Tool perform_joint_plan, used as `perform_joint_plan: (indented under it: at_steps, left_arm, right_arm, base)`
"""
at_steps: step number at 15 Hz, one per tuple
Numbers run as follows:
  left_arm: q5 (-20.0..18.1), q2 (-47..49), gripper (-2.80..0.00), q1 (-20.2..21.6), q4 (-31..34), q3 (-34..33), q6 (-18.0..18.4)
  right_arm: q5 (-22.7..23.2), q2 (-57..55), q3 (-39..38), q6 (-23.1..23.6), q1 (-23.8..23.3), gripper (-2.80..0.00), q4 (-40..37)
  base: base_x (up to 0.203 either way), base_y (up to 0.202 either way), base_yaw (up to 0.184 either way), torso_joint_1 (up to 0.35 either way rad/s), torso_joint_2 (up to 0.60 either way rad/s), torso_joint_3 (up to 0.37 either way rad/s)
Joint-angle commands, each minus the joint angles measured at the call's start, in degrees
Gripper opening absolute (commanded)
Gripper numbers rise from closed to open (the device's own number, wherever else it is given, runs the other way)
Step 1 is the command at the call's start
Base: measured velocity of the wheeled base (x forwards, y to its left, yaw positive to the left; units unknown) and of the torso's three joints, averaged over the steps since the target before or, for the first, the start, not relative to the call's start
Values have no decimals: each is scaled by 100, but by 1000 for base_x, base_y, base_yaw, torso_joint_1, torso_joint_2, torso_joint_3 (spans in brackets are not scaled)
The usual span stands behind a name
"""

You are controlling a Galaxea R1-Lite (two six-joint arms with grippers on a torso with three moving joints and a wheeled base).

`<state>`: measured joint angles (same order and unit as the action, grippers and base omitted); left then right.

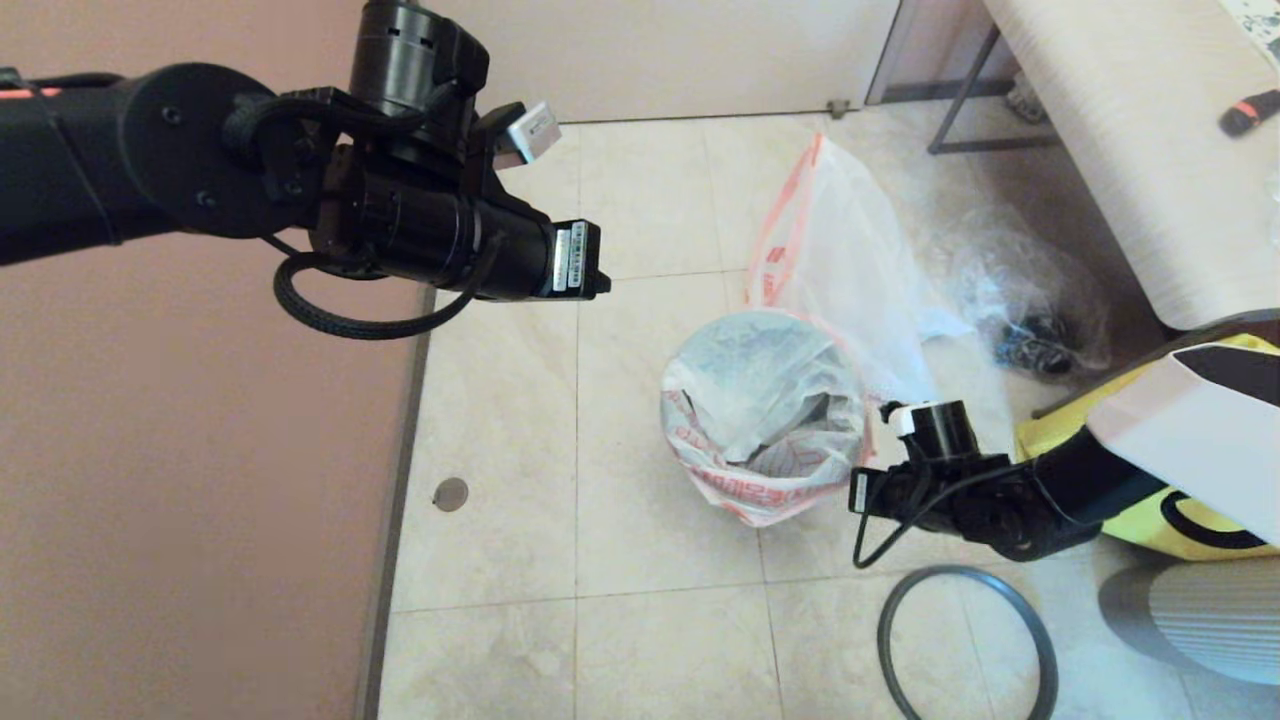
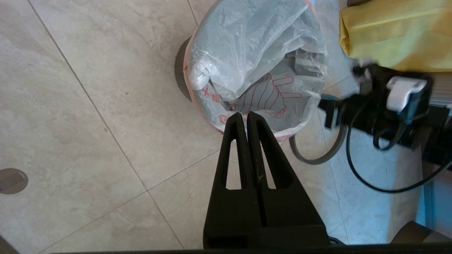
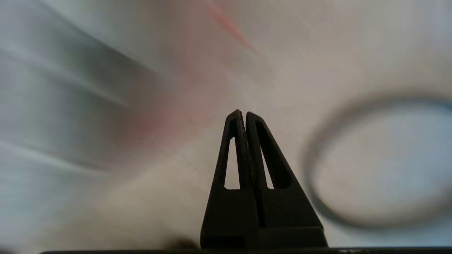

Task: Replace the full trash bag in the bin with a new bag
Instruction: Put the new garbage bag on the trash can, then place the trash can ring on the trash can

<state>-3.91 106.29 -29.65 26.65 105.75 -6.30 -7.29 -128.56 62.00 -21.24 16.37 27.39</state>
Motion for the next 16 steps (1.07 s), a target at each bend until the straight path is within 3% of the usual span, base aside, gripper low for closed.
perform_joint_plan:
  at_steps: [1, 5, 7, 9, 12, 14, 16]
  left_arm:
    - [-4, 15, -280, -6, 16, -2, -3]
    - [2, 50, -280, -36, 20, -11, 4]
    - [5, 50, -280, -94, 25, -28, 6]
    - [28, 42, -280, -200, 19, -108, 13]
    - [66, 135, -280, -243, 16, -101, 32]
    - [66, 174, -280, -234, 8, -90, 39]
    - [75, 222, -280, -264, -2, -93, 41]
  right_arm:
    - [-265, 108, -354, 34, -8, -280, -143]
    - [-531, 827, -1552, 90, -187, -280, -244]
    - [-528, 428, -1482, 250, -588, -280, -248]
    - [-601, -643, -901, 408, -974, -280, -251]
    - [-925, -1680, 867, 775, -1476, -280, -685]
    - [-1027, -2214, 1772, 994, -1733, -280, -2285]
    - [-1059, -2593, 2441, 1075, -1846, -280, -3151]
  base:
    - [0, 0, 0, 0, 0, 0]
    - [0, 0, 0, 0, 0, 0]
    - [0, 0, 0, 0, 0, 0]
    - [0, 0, 0, 0, 0, 0]
    - [0, 0, 0, 0, 0, 0]
    - [0, 0, 0, 0, 0, 0]
    - [0, 0, 0, 0, 0, 0]
